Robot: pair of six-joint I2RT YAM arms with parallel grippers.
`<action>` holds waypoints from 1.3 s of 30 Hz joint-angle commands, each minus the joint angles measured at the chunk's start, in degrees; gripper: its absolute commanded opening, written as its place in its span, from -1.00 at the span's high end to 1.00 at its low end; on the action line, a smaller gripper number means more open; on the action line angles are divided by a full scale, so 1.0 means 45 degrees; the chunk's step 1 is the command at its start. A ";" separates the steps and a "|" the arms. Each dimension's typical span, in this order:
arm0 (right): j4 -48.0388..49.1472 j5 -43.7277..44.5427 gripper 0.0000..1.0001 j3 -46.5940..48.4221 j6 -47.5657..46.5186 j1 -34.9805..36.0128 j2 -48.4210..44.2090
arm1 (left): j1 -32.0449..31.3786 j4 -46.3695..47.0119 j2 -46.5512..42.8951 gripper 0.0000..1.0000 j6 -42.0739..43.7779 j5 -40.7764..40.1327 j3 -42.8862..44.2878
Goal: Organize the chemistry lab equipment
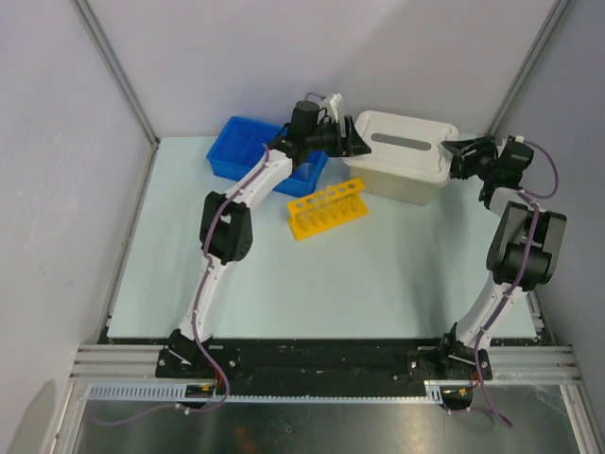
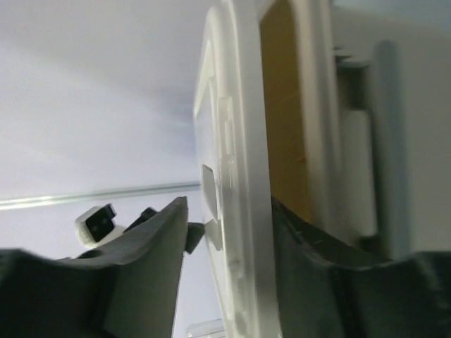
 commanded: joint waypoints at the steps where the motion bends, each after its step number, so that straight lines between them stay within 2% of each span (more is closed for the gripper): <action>1: -0.2219 0.1247 -0.16 0.0699 -0.2291 -0.0155 -0.1455 | -0.0023 0.0295 0.0274 -0.51 -0.0415 0.0448 0.0608; 9: -0.4844 0.3504 -0.62 0.1064 -0.4990 -0.0016 -0.2751 | -0.0113 0.0397 0.0140 -0.50 -0.0506 0.0559 0.0200; 14: -0.6776 0.4911 -0.69 0.1755 -0.7139 0.0664 -0.2922 | -0.0179 0.0523 0.0166 -0.50 -0.0714 0.0560 0.0191; 21: -0.7996 0.7004 -0.59 0.2013 -0.9282 0.1794 -0.2918 | -0.0298 0.0611 0.0167 -0.50 -0.0827 0.0545 0.0024; 33: -0.8025 0.8686 -0.31 0.2016 -1.0721 0.2483 -0.2401 | -0.0344 0.0678 -0.0084 -0.50 -0.0809 0.0426 -0.0213; 39: -0.7758 0.8808 0.08 0.2016 -1.1031 0.2398 -0.1982 | -0.0369 0.0709 0.0004 -0.50 -0.0850 0.0436 -0.0278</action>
